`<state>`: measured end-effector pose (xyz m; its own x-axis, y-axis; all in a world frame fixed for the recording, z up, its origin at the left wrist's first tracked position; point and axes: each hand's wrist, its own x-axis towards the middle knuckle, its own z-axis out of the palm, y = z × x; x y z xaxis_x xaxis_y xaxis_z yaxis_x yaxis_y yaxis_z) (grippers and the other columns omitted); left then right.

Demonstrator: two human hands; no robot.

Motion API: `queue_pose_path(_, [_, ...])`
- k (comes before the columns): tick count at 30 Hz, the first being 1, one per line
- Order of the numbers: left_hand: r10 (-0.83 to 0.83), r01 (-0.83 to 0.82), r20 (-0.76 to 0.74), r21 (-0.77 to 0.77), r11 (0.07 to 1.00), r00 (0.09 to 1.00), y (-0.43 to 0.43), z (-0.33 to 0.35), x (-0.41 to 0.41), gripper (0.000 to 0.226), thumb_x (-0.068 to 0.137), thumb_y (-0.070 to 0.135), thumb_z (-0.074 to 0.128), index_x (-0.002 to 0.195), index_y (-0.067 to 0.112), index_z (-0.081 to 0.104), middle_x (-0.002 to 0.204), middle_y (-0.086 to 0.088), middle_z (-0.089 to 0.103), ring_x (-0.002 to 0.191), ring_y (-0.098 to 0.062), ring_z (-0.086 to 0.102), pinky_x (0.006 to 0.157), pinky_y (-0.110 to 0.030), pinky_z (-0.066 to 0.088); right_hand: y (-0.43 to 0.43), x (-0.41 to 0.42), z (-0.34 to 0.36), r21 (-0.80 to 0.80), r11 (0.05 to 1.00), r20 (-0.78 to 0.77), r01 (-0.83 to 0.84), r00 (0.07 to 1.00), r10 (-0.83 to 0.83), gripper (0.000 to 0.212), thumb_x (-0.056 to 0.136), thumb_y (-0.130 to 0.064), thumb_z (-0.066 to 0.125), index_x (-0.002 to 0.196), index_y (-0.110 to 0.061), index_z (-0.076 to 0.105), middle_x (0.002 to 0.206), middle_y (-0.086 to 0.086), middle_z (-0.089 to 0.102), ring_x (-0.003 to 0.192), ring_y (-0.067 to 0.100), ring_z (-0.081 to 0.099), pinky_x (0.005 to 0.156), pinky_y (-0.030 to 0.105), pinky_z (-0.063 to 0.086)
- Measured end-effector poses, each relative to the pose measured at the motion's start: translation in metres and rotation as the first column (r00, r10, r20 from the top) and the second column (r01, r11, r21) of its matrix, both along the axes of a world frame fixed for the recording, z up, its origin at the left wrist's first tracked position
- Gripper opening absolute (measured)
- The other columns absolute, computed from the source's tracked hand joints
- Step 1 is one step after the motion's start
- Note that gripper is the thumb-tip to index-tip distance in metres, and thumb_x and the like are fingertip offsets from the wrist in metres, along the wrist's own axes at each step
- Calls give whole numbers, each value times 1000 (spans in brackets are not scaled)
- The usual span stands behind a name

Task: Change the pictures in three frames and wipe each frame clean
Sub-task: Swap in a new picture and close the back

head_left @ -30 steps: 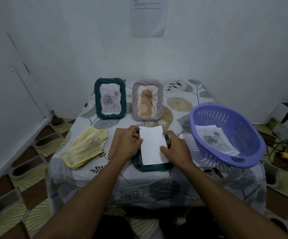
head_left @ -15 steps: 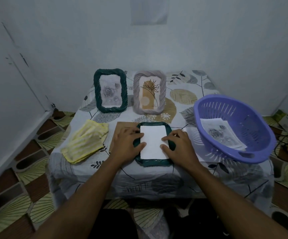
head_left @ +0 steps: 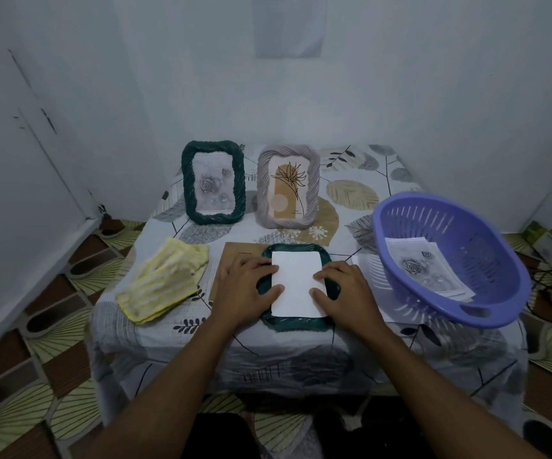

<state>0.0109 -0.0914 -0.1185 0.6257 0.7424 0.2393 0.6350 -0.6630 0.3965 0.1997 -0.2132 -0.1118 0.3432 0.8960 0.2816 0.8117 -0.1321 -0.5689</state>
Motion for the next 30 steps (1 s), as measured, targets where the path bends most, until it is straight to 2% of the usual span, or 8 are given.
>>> queue_pose_path(6, [18, -12, 114, -55, 998, 993, 3, 6, 2, 60, 80, 64, 40, 128, 32, 56, 133, 9, 53, 126, -16, 41, 108, -43, 29, 6, 6, 5, 59, 998, -114, 24, 993, -17, 24, 85, -26, 69, 108, -17, 70, 116, -1, 57, 107, 14, 50, 92, 24, 38])
queue_pose_path(10, [22, -18, 143, -31, 999, 990, 17, 17, 12, 42, 88, 38, 60, 126, 20, 59, 129, 0, 54, 116, -19, 45, 96, -31, 33, 23, 18, 7, 26, 1000, -48, -9, 999, 10, 23, 87, -23, 67, 109, -16, 68, 115, 1, 55, 108, 17, 49, 93, 27, 41])
queue_pose_path(14, [4, -5, 62, 10, 1000, 998, 29, 23, 29, 37, 91, 35, 57, 126, 20, 58, 128, -1, 53, 114, -20, 49, 86, -24, 27, 47, 28, 10, -31, 999, 13, 12, 1000, -12, 32, 89, -24, 64, 119, -16, 63, 122, 3, 54, 114, 21, 46, 93, 26, 36])
queue_pose_path(18, [30, -30, 34, 20, 999, 999, 31, 18, 36, 38, 92, 34, 57, 128, 19, 58, 127, 0, 56, 114, -19, 49, 74, -18, 15, 58, 29, 2, -74, 997, 0, 37, 999, -37, 42, 89, -27, 63, 129, -16, 58, 126, 5, 55, 118, 24, 45, 100, 33, 37])
queue_pose_path(20, [37, -38, 54, 26, 999, 998, 31, 14, 36, 38, 91, 33, 59, 126, 19, 60, 125, 0, 58, 113, -20, 50, 73, -16, 14, 58, 29, -3, -61, 997, 9, 45, 999, -44, 43, 89, -29, 62, 131, -16, 58, 126, 6, 57, 116, 24, 45, 100, 33, 36])
queue_pose_path(30, [24, -27, 136, 21, 999, 990, 35, 7, 33, 33, 88, 31, 63, 116, 16, 67, 115, -2, 65, 101, -21, 56, 77, -19, 25, 57, 32, -3, -16, 999, -14, 43, 999, -44, 41, 87, -28, 66, 126, -15, 63, 121, 6, 62, 111, 23, 49, 93, 29, 37])
